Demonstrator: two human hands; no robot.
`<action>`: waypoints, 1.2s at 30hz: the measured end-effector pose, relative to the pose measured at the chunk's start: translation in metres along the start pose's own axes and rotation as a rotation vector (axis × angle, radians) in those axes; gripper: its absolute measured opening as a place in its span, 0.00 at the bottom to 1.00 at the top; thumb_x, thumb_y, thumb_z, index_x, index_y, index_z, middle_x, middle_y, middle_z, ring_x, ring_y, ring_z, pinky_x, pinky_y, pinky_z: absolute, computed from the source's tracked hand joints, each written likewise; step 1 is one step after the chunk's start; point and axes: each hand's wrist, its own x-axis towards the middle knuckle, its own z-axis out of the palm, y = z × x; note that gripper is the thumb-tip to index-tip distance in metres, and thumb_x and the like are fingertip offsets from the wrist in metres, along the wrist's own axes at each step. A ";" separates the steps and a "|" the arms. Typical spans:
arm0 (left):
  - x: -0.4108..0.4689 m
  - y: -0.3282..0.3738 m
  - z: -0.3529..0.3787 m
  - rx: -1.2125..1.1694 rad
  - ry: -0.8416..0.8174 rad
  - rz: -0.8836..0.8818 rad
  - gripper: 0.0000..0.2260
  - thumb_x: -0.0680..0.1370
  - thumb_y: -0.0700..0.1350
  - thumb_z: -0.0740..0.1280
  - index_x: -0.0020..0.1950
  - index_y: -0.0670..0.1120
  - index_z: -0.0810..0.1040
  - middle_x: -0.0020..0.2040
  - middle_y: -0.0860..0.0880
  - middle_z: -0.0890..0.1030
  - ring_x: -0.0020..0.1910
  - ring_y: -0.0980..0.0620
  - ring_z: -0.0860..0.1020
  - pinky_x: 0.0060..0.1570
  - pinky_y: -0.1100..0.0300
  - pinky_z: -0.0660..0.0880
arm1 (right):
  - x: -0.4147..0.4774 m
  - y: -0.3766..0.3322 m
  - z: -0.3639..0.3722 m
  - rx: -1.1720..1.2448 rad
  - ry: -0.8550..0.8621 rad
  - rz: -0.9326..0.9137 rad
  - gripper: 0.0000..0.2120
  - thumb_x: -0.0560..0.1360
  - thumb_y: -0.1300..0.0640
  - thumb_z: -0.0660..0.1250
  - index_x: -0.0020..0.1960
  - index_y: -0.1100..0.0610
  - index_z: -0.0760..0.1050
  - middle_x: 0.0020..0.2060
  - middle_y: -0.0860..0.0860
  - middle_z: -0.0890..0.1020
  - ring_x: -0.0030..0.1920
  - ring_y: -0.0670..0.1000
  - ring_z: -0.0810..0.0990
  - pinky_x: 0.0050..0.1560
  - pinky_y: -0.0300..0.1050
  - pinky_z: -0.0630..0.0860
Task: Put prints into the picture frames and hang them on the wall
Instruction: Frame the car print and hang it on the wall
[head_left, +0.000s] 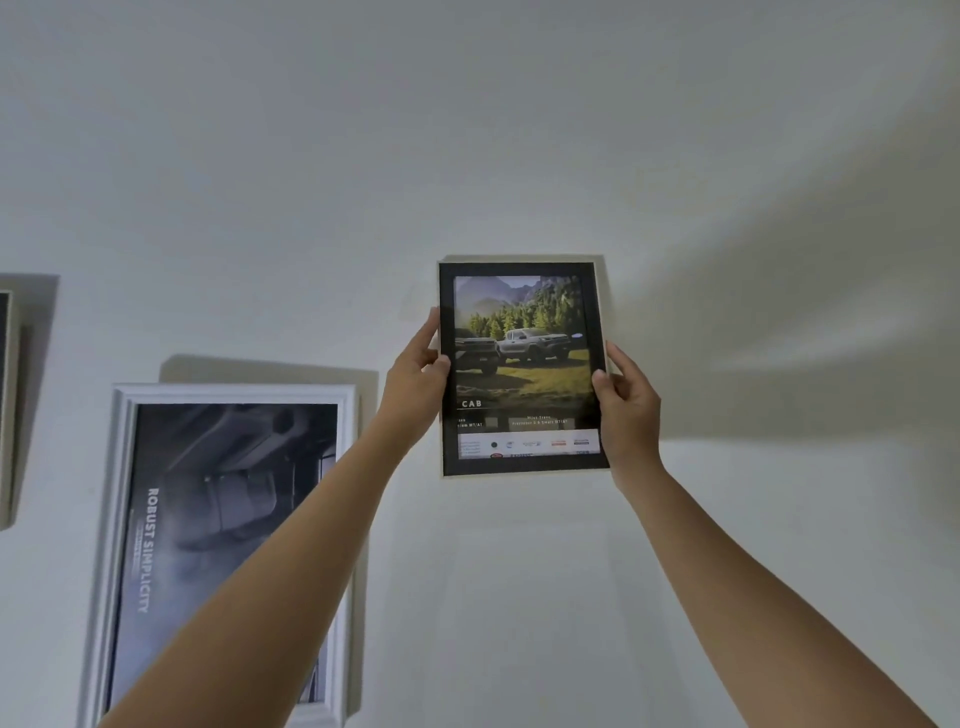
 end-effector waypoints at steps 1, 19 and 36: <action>0.001 -0.002 0.000 0.022 0.013 0.005 0.23 0.81 0.36 0.54 0.73 0.54 0.61 0.42 0.53 0.76 0.39 0.56 0.77 0.36 0.68 0.76 | -0.001 0.001 -0.001 -0.011 0.000 -0.009 0.17 0.80 0.60 0.57 0.68 0.53 0.69 0.58 0.56 0.79 0.57 0.54 0.78 0.53 0.52 0.80; -0.035 -0.035 0.009 0.357 0.138 0.122 0.23 0.81 0.40 0.56 0.74 0.55 0.59 0.52 0.47 0.67 0.46 0.53 0.73 0.47 0.65 0.77 | -0.039 0.023 -0.015 -0.379 0.041 -0.114 0.19 0.79 0.59 0.59 0.70 0.55 0.66 0.50 0.58 0.76 0.48 0.48 0.73 0.48 0.31 0.68; -0.034 -0.049 0.017 0.475 0.195 0.202 0.23 0.81 0.40 0.55 0.75 0.50 0.56 0.53 0.49 0.65 0.53 0.47 0.71 0.58 0.55 0.72 | -0.040 0.020 -0.009 -0.476 0.146 -0.146 0.19 0.77 0.61 0.63 0.68 0.58 0.69 0.42 0.59 0.76 0.44 0.54 0.73 0.49 0.38 0.70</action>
